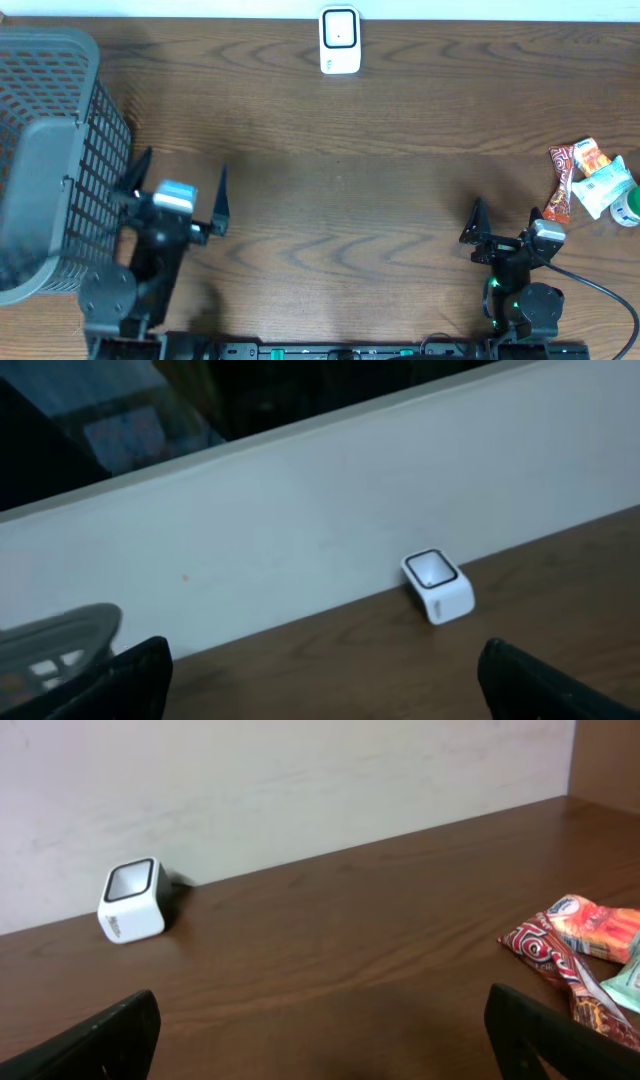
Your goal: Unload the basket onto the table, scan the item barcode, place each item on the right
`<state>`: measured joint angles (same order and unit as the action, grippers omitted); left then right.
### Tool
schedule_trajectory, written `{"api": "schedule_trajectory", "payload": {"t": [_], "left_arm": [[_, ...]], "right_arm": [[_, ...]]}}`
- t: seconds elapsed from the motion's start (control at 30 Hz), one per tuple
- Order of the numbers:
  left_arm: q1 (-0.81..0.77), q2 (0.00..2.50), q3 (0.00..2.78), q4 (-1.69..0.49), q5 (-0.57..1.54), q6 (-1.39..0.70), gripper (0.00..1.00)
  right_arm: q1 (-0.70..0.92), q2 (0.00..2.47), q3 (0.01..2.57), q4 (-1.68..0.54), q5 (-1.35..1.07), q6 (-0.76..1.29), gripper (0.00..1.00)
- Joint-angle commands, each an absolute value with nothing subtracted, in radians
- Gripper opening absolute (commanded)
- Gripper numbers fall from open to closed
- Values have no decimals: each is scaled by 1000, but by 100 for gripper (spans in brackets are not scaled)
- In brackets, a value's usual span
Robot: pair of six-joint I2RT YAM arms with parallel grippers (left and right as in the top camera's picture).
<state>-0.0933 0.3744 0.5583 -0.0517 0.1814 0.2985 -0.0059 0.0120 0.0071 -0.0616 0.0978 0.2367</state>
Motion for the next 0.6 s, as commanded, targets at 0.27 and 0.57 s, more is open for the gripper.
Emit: {"api": "schedule_trajectory", "payload": {"t": [0.27, 0.57], "left_arm": [[-88, 128, 217, 122, 192, 204, 98], [-88, 33, 85, 140, 182, 203, 98]], "right_arm": [[8, 7, 6, -64, 99, 238, 99], [8, 7, 6, -64, 99, 238, 99]]}}
